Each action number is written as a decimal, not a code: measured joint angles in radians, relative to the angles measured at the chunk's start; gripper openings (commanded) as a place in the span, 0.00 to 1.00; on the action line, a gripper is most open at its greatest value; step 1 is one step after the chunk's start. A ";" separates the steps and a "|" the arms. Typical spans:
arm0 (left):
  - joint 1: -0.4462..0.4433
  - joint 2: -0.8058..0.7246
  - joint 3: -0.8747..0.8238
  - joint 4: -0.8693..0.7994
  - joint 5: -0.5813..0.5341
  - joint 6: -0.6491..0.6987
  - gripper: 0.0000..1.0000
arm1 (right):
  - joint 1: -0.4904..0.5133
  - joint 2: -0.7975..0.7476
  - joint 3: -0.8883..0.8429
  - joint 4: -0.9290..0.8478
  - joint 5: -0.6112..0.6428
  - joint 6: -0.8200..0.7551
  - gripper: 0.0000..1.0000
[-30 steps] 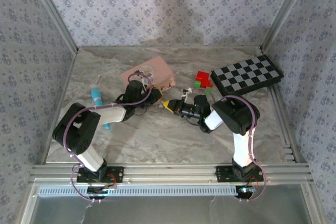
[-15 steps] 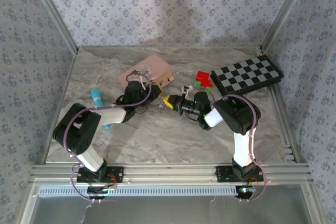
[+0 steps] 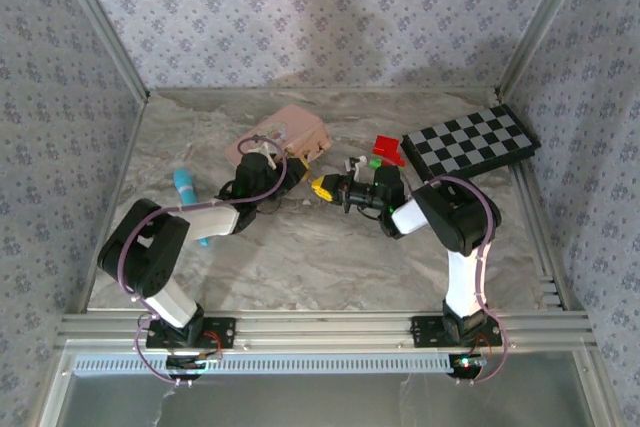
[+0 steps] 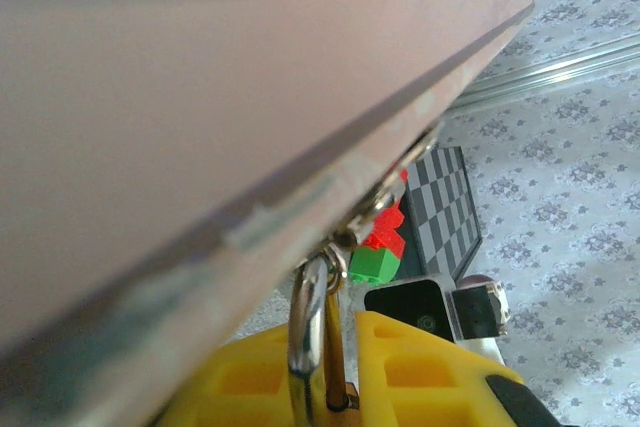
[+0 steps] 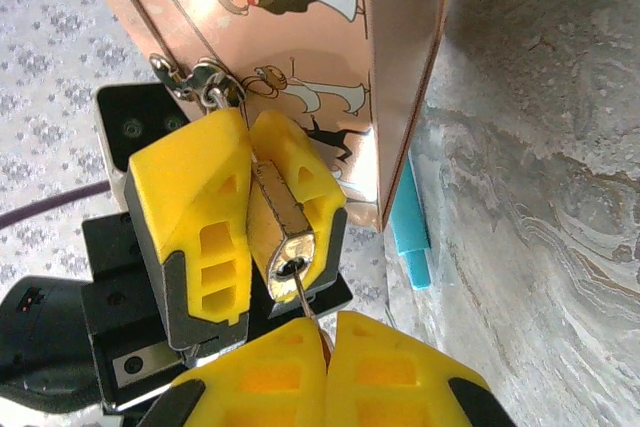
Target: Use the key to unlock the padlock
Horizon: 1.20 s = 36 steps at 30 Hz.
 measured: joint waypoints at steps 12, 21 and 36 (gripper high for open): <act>0.000 -0.010 0.000 0.004 0.000 -0.015 0.00 | -0.026 0.029 0.040 0.002 -0.089 -0.154 0.00; 0.000 -0.023 0.000 -0.017 -0.007 -0.030 0.00 | -0.021 0.035 0.039 0.013 -0.066 -0.266 0.00; 0.000 -0.034 -0.002 -0.032 -0.078 -0.065 0.00 | 0.044 0.023 0.013 0.029 0.124 -0.328 0.00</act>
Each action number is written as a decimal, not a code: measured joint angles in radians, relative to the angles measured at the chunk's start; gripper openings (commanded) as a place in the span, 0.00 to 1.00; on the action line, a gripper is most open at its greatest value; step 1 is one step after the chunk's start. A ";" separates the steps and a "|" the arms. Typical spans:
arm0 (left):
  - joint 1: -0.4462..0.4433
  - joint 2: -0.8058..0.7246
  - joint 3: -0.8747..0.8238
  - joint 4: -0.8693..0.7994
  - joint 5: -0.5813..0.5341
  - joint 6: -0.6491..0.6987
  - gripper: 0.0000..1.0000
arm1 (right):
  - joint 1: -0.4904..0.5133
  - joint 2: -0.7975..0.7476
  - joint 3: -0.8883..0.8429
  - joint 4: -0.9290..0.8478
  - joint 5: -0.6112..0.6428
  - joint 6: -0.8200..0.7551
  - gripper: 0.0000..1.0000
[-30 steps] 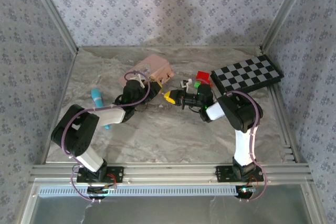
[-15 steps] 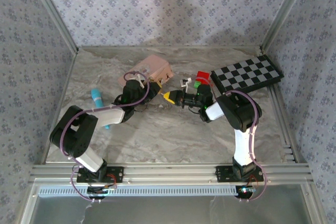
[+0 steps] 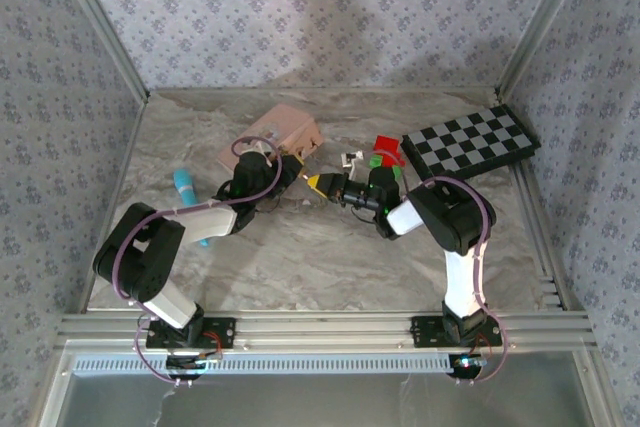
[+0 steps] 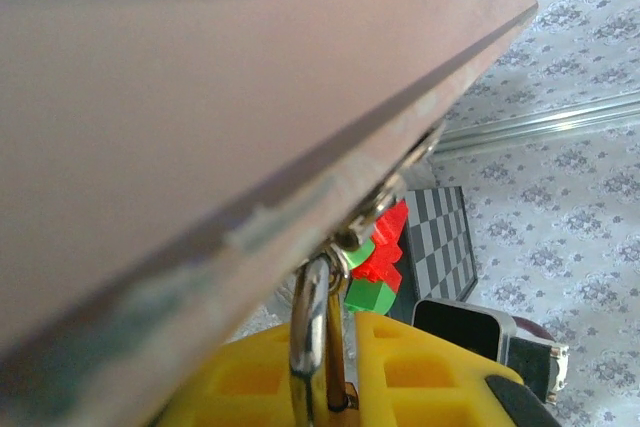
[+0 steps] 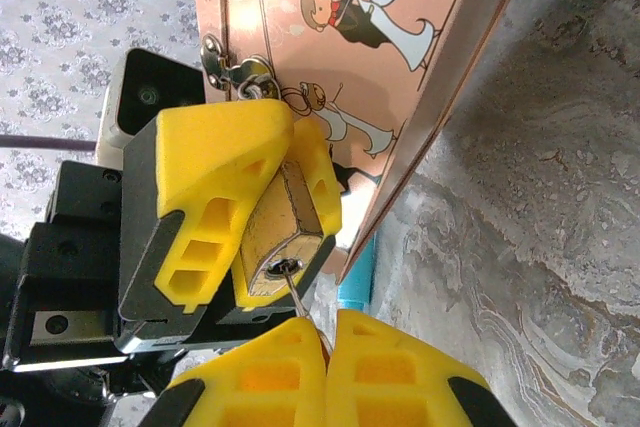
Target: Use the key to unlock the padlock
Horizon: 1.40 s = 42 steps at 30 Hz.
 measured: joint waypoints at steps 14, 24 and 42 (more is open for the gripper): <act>0.000 0.000 -0.011 0.069 0.011 0.039 0.00 | -0.010 -0.034 0.000 -0.004 -0.025 0.283 0.00; 0.000 0.000 -0.011 0.071 0.018 0.056 0.00 | -0.011 -0.056 0.000 -0.039 -0.029 0.331 0.00; -0.002 -0.041 -0.011 0.005 -0.010 -0.043 0.00 | -0.012 -0.085 0.011 -0.106 -0.037 0.085 0.00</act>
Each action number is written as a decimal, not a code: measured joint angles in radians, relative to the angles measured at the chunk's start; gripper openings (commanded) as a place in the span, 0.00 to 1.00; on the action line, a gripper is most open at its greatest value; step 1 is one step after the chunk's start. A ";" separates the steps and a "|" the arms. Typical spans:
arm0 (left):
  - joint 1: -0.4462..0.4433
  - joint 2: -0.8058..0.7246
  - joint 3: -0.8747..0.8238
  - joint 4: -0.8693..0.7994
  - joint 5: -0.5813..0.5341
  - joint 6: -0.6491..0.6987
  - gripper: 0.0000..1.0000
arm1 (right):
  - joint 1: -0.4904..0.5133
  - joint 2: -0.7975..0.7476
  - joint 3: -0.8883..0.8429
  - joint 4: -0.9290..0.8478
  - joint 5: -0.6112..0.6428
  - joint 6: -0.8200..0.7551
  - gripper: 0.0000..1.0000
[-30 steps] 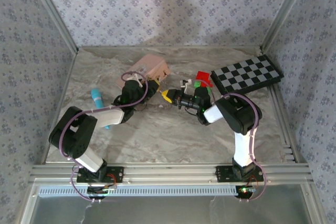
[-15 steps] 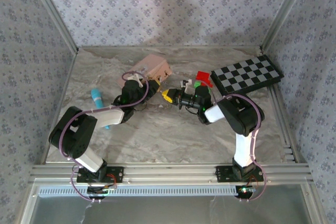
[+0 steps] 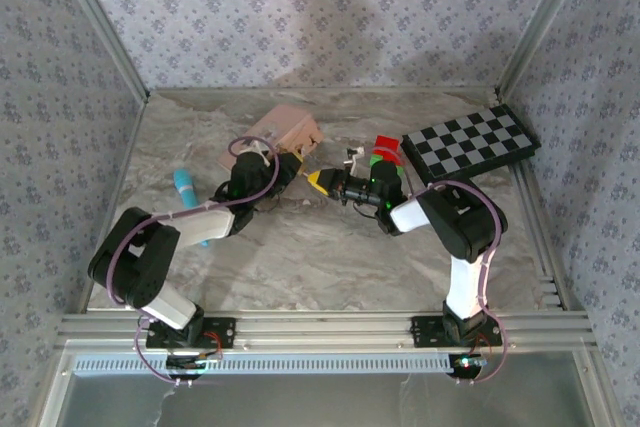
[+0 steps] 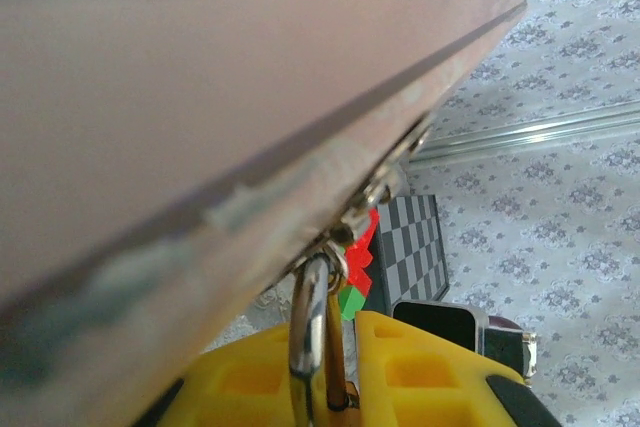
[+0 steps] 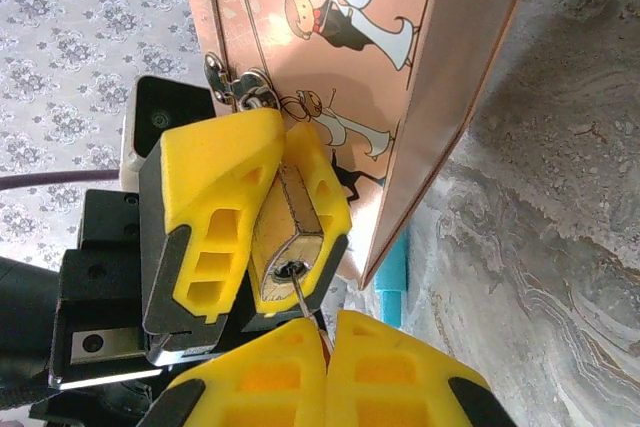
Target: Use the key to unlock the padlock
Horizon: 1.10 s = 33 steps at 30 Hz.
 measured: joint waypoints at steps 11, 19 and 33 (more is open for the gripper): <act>-0.011 -0.006 0.000 -0.039 0.000 0.006 0.00 | 0.002 -0.024 -0.024 -0.027 0.005 -0.023 0.00; -0.027 0.006 0.013 -0.060 -0.003 0.021 0.00 | -0.014 -0.043 -0.017 -0.111 -0.018 -0.070 0.00; -0.016 0.008 0.016 -0.076 0.031 0.031 0.00 | -0.024 -0.084 -0.036 -0.163 -0.022 -0.082 0.00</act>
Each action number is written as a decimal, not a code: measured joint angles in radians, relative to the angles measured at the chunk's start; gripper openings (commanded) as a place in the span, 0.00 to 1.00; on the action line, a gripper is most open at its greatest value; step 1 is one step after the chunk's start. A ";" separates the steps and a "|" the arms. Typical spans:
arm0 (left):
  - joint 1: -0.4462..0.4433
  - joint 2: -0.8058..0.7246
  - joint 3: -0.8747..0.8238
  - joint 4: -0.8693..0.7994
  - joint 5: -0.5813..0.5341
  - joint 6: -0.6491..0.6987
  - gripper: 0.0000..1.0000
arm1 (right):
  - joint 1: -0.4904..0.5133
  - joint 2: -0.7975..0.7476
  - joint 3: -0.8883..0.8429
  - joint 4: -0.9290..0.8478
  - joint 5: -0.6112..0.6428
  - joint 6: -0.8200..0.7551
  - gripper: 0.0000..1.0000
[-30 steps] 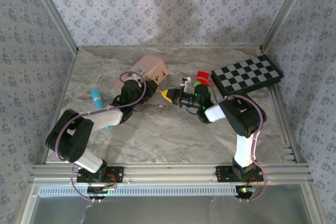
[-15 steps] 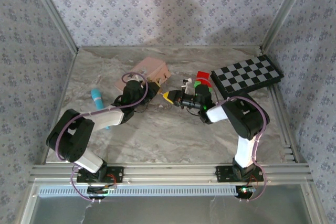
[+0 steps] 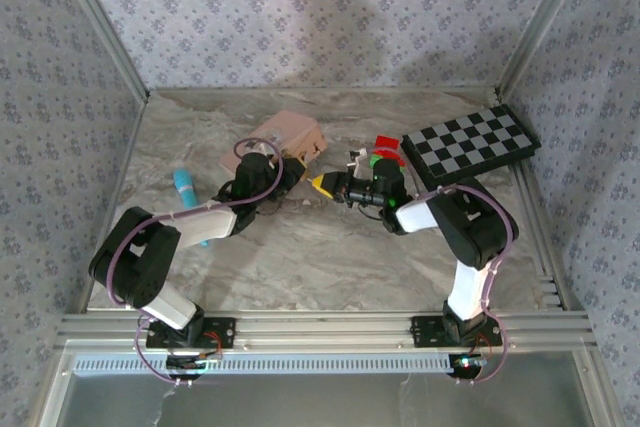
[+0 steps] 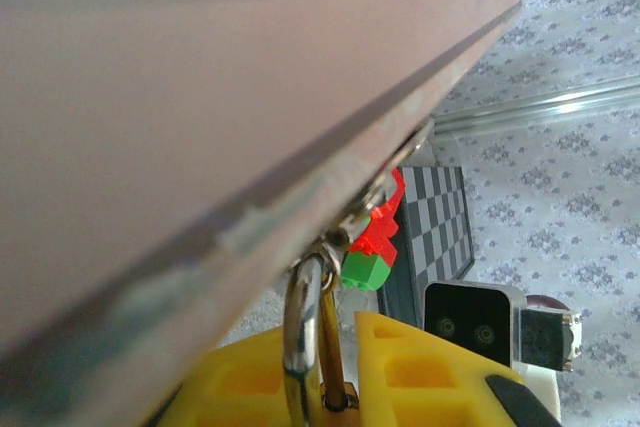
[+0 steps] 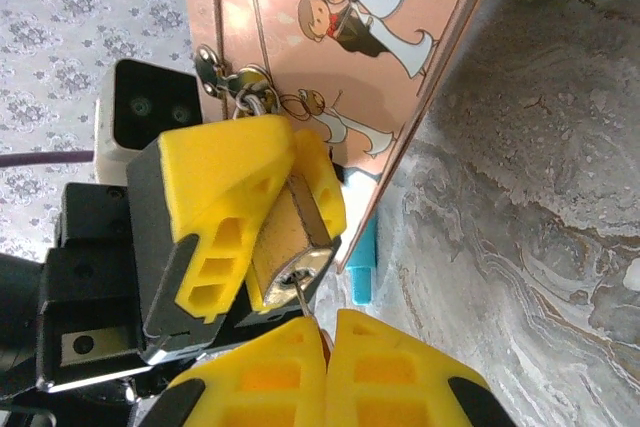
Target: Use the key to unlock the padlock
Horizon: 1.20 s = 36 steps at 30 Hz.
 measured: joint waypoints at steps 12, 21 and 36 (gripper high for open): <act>0.013 -0.032 0.000 -0.074 0.051 0.026 0.00 | 0.005 -0.049 -0.076 0.067 0.100 -0.003 0.00; 0.013 -0.032 0.000 -0.073 0.047 0.023 0.00 | 0.051 -0.024 -0.093 0.128 0.132 0.019 0.00; 0.007 -0.033 -0.001 -0.072 0.035 0.023 0.00 | 0.091 0.049 -0.120 0.240 0.166 0.091 0.00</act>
